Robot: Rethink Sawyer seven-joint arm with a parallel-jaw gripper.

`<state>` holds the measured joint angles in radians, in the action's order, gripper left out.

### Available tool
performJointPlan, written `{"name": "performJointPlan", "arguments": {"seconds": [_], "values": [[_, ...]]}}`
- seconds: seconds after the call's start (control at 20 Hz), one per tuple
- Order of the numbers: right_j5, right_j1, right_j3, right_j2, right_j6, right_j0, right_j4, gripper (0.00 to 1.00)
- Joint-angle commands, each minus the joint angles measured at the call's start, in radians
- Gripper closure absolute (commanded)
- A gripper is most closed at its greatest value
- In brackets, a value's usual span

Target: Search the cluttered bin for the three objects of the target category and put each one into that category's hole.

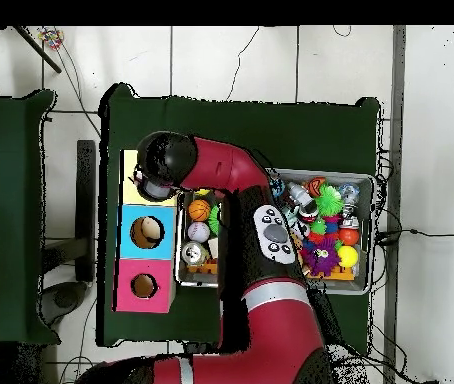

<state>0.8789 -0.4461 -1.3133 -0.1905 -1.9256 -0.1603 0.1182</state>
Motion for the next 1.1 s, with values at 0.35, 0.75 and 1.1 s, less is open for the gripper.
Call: {"name": "performJointPlan", "arguments": {"seconds": [0.35,0.75,1.1], "values": [[0.180,0.038,0.001,0.015,0.025,0.012,-0.123,1.00],[0.207,0.074,0.026,0.007,0.009,0.006,-0.130,1.00],[0.186,0.107,0.005,0.012,0.002,0.005,-0.135,1.00]]}}
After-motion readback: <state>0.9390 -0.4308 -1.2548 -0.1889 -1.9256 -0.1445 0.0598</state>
